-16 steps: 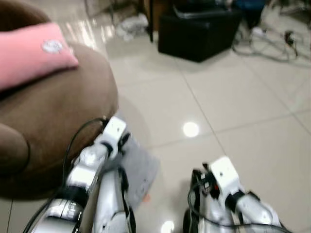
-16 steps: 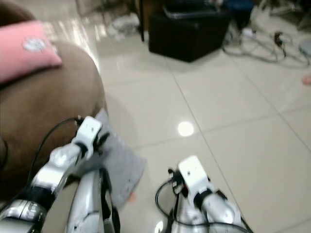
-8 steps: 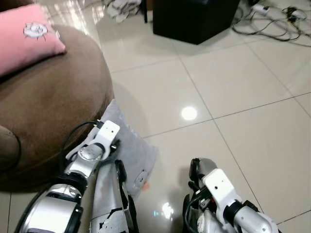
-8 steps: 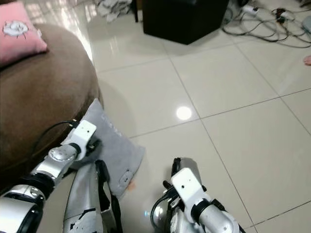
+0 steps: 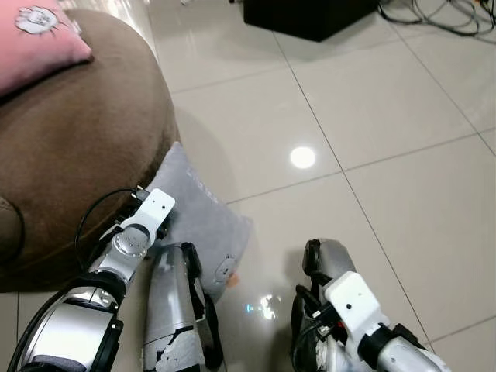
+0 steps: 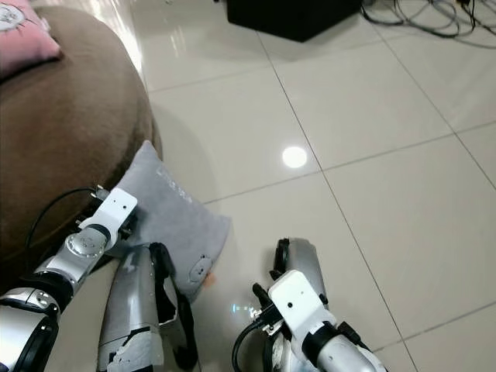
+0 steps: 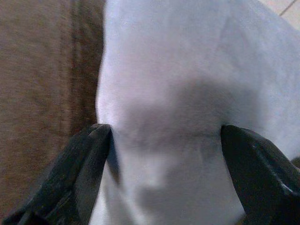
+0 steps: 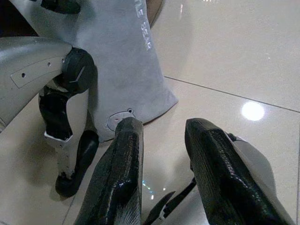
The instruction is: Move the pillow to the sofa from floor
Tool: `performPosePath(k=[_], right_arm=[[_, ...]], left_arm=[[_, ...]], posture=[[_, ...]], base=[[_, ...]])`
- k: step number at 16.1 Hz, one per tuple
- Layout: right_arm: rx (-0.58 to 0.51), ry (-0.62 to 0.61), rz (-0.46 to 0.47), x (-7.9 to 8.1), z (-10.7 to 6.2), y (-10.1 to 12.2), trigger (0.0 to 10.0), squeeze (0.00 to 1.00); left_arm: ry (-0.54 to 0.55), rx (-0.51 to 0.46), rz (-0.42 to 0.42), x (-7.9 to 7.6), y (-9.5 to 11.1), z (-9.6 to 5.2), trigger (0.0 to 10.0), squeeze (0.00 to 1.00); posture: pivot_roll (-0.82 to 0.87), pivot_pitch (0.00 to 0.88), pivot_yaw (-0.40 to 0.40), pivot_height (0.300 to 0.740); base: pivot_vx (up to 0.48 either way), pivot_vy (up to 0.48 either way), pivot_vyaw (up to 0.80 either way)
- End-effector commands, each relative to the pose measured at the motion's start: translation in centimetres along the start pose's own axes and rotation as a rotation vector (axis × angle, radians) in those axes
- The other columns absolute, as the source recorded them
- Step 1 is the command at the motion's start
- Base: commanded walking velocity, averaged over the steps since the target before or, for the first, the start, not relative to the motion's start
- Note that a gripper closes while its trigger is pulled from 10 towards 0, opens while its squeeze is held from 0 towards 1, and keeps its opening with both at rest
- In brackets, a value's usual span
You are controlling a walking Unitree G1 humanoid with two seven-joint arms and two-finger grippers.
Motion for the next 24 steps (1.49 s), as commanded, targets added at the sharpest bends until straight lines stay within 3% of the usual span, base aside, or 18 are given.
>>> performPosePath(k=[1,3,5,6,7,8,14,24], right_arm=[[0.012,-0.006,0.004,0.2,-0.9,0.0,10.0,0.0],[0.008,-0.018,0.007,0.0,-1.3,0.4,10.0,0.0],[-0.012,-0.04,0.009,-0.4,-1.6,1.2,10.0,0.0],[-0.016,-0.04,0.007,-0.4,-1.7,1.5,10.0,0.0],[-0.013,-0.034,0.002,-0.3,-1.8,1.6,10.0,0.0],[-0.009,-0.022,0.005,-0.1,-2.0,1.6,10.0,0.0],[0.029,0.083,0.004,1.4,-2.5,1.0,10.0,0.0],[0.031,0.055,0.009,1.3,-2.2,0.7,10.0,0.0]], left_arm=[[-0.003,0.047,-0.035,-0.6,-1.3,-0.2,10.0,0.0],[-0.03,0.046,-0.046,-1.2,-1.1,-0.2,10.0,0.0],[0.007,0.058,-0.012,-0.6,-1.2,-0.1,10.0,0.0],[0.037,0.072,0.016,-0.1,-1.5,-0.2,4.9,0.0],[0.049,0.081,0.036,0.1,-1.6,-0.2,0.9,0.0],[0.044,0.085,0.037,0.1,-1.8,-0.2,0.0,0.0],[0.027,0.106,0.045,-0.6,-2.2,-0.3,0.0,0.0],[0.026,0.083,0.031,-0.3,-1.3,-0.1,0.0,0.0]], posture=[[-0.13,0.358,0.04,0.521],[-0.14,0.372,0.037,0.521],[-0.15,0.38,0.034,0.521],[-0.15,0.38,0.032,0.521],[-0.15,0.381,0.032,0.521],[-0.15,0.379,0.029,0.521],[-0.15,0.369,0.034,0.521],[-0.15,0.344,0.044,0.521]], base=[[0.0,0.0,0.0],[0.0,0.0,0.0],[0.0,0.0,0.0],[0.0,0.0,0.0],[0.0,0.0,0.0],[0.0,0.0,0.0],[0.0,0.0,0.0],[0.0,0.0,0.0]])
Point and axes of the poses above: a point about 5 cm out from each wrist's last joint towards the gripper, its own z axis pointing out of the wrist towards the gripper, its own y axis along the axis of the wrist's last joint, x = y × z, the point moved 5 cm from there along z, pointing out of the wrist towards the gripper, and after that the axes turned 5 degrees about z, right-handed, at the moved point
